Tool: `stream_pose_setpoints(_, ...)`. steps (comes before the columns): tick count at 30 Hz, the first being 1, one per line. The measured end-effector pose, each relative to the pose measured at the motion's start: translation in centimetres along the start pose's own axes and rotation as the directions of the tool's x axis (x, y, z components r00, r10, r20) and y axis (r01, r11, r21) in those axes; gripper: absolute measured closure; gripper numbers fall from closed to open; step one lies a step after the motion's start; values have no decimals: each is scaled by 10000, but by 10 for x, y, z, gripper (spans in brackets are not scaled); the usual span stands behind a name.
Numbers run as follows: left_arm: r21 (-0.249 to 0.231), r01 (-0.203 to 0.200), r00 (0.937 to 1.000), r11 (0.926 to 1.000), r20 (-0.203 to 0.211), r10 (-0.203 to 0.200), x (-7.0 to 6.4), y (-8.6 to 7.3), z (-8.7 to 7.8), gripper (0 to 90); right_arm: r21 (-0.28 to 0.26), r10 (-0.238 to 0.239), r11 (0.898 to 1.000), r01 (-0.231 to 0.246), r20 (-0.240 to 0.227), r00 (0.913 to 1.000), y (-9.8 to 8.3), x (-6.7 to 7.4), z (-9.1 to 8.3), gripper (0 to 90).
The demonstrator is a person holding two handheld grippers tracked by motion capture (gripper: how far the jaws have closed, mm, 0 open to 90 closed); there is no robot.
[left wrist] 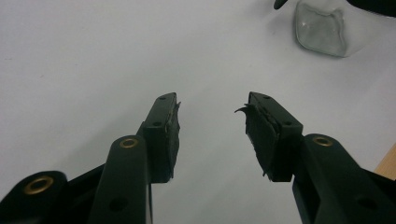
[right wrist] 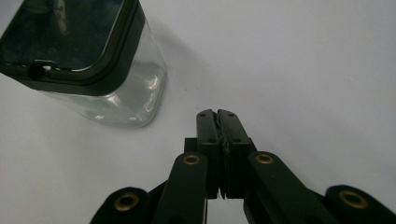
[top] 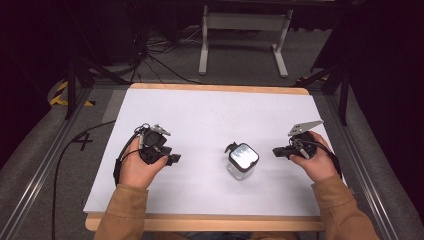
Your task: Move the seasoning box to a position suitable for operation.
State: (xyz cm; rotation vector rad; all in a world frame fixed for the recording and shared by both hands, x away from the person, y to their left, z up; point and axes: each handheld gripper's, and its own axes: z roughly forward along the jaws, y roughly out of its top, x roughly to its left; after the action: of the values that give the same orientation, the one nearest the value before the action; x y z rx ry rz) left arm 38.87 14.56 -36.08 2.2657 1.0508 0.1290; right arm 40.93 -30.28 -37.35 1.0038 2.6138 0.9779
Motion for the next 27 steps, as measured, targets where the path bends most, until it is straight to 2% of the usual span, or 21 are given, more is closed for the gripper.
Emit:
stream_pose_setpoints(2,12,-28,10000,10000,63,28,-1,0,-2,543,-125,44,9999,-47,-237,9997,1,1,2,893)
stream_pose_setpoints(3,-98,18,10000,10000,82,-17,-3,0,-2,542,-114,-1,9999,-2,-298,9996,1,1,3,894)
stream_pose_setpoints(5,-24,2,9999,10000,173,-1,-3,0,-3,539,-127,-59,9999,55,-347,9994,2,2,4,897)
stream_pose_setpoints(6,-93,-107,9999,9999,127,109,-4,0,-4,539,-78,-133,9999,130,-435,9990,3,3,5,900)
stream_pose_setpoints(9,-116,-84,9996,9999,257,87,-7,-2,-6,533,10,-468,9989,470,-765,9960,6,7,9,900)
stream_pose_setpoints(12,-93,-100,9993,9999,363,104,-8,-4,-8,526,55,-616,9980,623,-817,9947,7,9,14,900)
stream_pose_setpoints(17,-167,-175,9992,9997,361,181,-8,-7,-10,521,41,-788,9968,798,-1190,9898,10,11,26,900)
stream_pose_setpoints(18,-253,-47,9993,9997,374,56,-8,-8,-10,517,48,-819,9965,832,-1251,9888,10,10,29,900)
stream_pose_setpoints(21,-296,6,9995,9996,325,4,-6,-8,-9,490,-55,-1061,9943,1064,-1464,9835,8,7,39,894)
stream_pose_setpoints(23,-329,52,9994,9994,348,-41,-6,-9,-6,478,-58,-882,9961,885,-1666,9821,5,5,46,893)
stream_pose_setpoints(27,-146,119,9991,9998,404,-113,-6,-9,-3,473,65,-894,9957,920,-1742,9806,2,3,54,892)
